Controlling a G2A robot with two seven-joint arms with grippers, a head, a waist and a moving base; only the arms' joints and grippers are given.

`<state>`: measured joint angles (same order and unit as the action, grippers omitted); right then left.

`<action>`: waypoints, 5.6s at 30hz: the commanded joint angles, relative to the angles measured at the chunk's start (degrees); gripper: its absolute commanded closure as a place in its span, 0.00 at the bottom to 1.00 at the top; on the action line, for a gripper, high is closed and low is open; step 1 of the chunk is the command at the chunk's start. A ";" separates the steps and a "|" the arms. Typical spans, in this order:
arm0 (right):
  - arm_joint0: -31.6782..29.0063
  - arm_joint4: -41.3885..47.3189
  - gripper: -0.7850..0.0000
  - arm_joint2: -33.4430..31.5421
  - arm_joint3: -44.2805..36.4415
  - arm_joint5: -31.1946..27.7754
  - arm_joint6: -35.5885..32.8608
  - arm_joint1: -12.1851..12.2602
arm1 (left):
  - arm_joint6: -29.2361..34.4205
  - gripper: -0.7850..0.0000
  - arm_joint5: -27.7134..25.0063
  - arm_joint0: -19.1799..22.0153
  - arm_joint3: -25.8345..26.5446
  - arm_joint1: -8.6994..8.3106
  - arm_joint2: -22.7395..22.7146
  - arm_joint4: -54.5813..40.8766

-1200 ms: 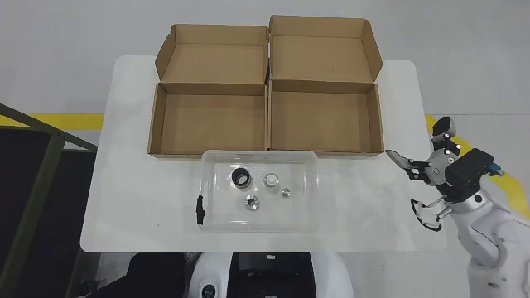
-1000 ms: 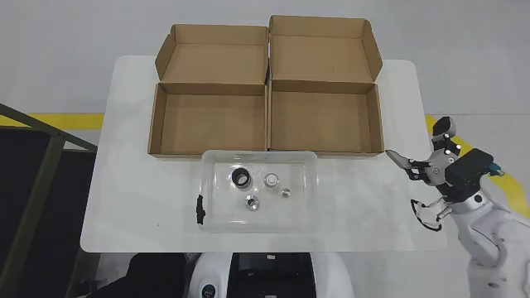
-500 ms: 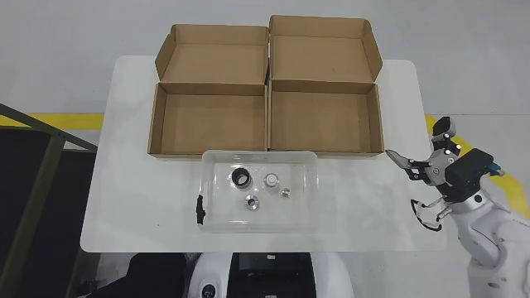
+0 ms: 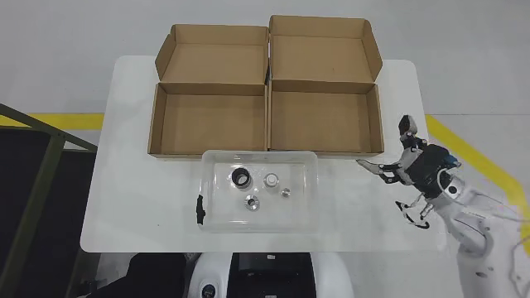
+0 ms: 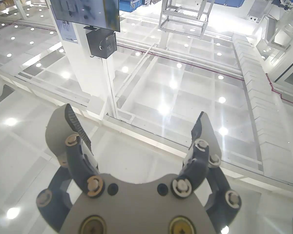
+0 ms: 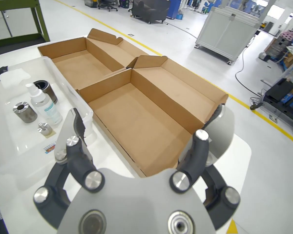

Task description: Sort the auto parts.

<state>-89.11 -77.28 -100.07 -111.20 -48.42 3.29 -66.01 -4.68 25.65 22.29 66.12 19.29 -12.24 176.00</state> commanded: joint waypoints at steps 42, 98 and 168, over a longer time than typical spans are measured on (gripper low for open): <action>21.30 1.87 0.00 37.57 5.23 -8.33 -26.01 1.11 | 0.00 0.00 0.00 0.00 0.00 0.00 0.00 0.00; 26.64 4.94 1.00 40.77 6.19 -6.77 -27.60 2.23 | 0.00 0.00 0.00 0.00 0.00 0.00 0.00 0.00; 25.61 22.65 1.00 23.35 4.75 -5.66 9.07 2.63 | 0.00 0.00 0.00 0.00 0.00 0.00 0.00 0.00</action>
<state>-63.46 -54.15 -76.79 -106.82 -54.92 13.26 -63.37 -4.68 25.65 22.29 66.12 19.29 -12.24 176.00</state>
